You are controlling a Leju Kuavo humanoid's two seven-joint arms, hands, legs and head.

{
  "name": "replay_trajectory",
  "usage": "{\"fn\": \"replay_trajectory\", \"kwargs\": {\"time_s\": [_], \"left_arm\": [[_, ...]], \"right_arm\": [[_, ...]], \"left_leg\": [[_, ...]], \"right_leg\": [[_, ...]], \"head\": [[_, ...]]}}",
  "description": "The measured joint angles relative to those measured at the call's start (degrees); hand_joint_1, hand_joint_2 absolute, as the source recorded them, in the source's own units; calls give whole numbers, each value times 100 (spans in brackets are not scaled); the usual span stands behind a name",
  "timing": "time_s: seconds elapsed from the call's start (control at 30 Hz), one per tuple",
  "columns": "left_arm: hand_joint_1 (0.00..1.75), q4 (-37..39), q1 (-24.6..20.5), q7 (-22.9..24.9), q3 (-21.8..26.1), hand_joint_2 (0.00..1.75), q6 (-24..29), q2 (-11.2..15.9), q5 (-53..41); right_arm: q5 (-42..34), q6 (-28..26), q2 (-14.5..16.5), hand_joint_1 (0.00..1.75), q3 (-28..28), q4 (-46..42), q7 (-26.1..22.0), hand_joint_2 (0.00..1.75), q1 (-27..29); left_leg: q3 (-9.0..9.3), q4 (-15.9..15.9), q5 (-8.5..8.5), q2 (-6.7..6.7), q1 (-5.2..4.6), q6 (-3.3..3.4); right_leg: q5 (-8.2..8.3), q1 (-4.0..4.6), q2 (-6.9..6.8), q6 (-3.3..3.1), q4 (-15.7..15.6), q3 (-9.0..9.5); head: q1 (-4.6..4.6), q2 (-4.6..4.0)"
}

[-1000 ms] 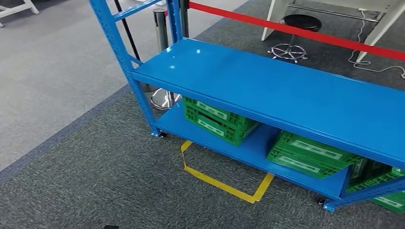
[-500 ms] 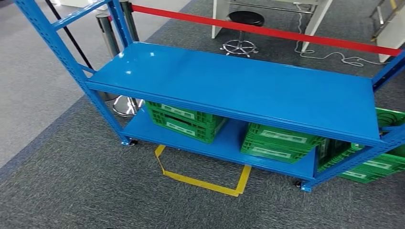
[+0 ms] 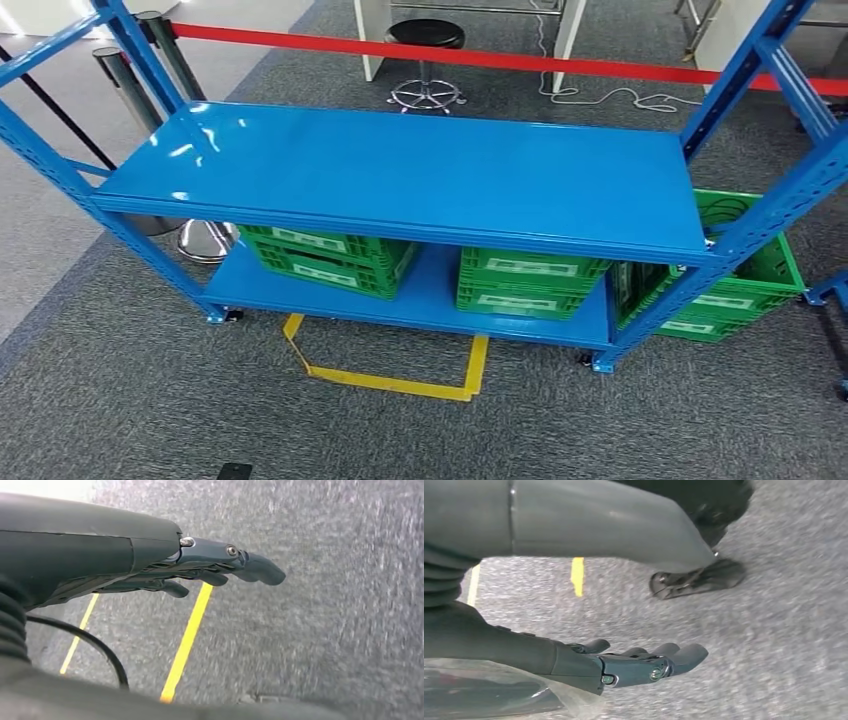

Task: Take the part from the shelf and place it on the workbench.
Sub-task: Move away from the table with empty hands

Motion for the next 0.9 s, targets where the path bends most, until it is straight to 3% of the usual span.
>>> {"fn": "replay_trajectory", "kwargs": {"time_s": [0.03, 0.1, 0.13, 0.17, 0.2, 0.23, 0.3, 0.37, 0.47, 0.53, 0.67, 0.7, 0.73, 0.8, 0.87, 0.9], "left_arm": [[0, -22, 30, 17, -68, 0, -67, 25, 102], [0, -37, 135, 48, -203, 0, -204, 80, 306], [0, -37, 209, 62, -268, 0, -275, 104, 412], [0, -35, 292, 74, -334, 0, -343, 127, 515], [0, -30, 381, 87, -399, 0, -407, 151, 617], [0, -20, 469, 102, -461, 0, -469, 177, 711], [0, 9, 627, 133, -585, 0, -585, 233, 889], [0, 33, 748, 156, -714, 0, -701, 288, 1063], [0, 41, 872, 175, -928, 0, -888, 358, 1347], [0, -3, 897, 190, -1077, 0, -1019, 412, 1545], [0, -292, 789, 241, -1343, 0, -1257, 493, 1905], [0, -389, 741, 249, -1399, 0, -1305, 509, 1977], [0, -493, 685, 254, -1450, 0, -1349, 523, 2043], [0, -731, 555, 259, -1547, 0, -1429, 546, 2161], [0, -981, 433, 266, -1650, 0, -1513, 588, 2290], [0, -1078, 393, 271, -1709, 0, -1561, 616, 2363]], "right_arm": [[-63, 13, -21, 0, 111, -20, 30, 0, 20], [-189, 45, -59, 0, 350, -101, 80, 0, 20], [-252, 62, -78, 0, 476, -161, 107, 0, 8], [-313, 81, -95, 0, 600, -231, 134, 0, -6], [-372, 94, -111, 0, 721, -309, 160, 0, -21], [-431, 105, -124, 0, 837, -394, 186, 0, -39], [-541, 128, -147, 0, 1059, -573, 226, 0, -85], [-648, 155, -175, 0, 1285, -726, 269, 0, -136], [-822, 195, -240, 0, 1644, -865, 352, 0, -124], [-947, 216, -286, 0, 1892, -895, 408, 0, -37], [-1170, 271, -322, 0, 2353, -830, 519, 0, 274], [-1214, 280, -335, 0, 2444, -776, 539, 0, 372], [-1254, 289, -352, 0, 2528, -712, 560, 0, 474], [-1327, 303, -392, 0, 2684, -564, 596, 87, 681], [-1407, 318, -419, 0, 2859, -421, 629, 175, 858], [-1451, 328, -431, 0, 2957, -374, 648, 175, 929]], "left_leg": [[-57, 151, -112, -105, 10, -27], [-338, 792, -468, -351, 20, -55], [-526, 1193, -636, -410, 19, -56], [-672, 1490, -720, -435, 18, -53], [-743, 1604, -691, -445, 17, -43], [-712, 1485, -547, -448, 16, -24], [-430, 780, -114, -470, 11, 37], [-184, 170, 113, -506, -2, 86], [-135, 10, 131, -516, -14, 129], [-125, -26, 158, -496, 8, 186], [-147, -43, 177, -438, 18, 236], [-149, -42, 177, -426, 17, 236], [-147, -40, 175, -419, 19, 232], [-135, -31, 165, -416, 23, 203], [-135, -3, 141, -417, 3, 133], [-138, 8, 134, -416, -8, 97]], "right_leg": [[11, -9, 33, -40, -11, 3], [20, -12, 105, -103, -18, 3], [19, -4, 149, -123, -17, 1], [17, 5, 192, -133, -16, 4], [16, 15, 233, -136, -15, 9], [16, 23, 269, -136, -14, 19], [13, 33, 321, -132, -13, 36], [3, 57, 349, -97, 5, 22], [-4, 59, 360, -3, 4, -40], [-133, 47, 338, 56, 143, -99], [-833, 10, 288, 142, 1405, -664], [-859, 3, 286, 156, 1560, -730], [-777, -7, 282, 167, 1505, -693], [-416, -34, 243, 181, 843, -335], [-182, -38, 204, 159, 203, 18], [-154, -33, 199, 133, 74, 97]], "head": [[-8, 0], [-27, 0], [-30, 0], [-29, 0], [-29, 0], [-28, 0], [-29, 0], [-24, 0], [-19, 0], [-10, 0], [8, 0], [9, 0], [10, 0], [13, 0], [13, 0], [10, 0]]}}
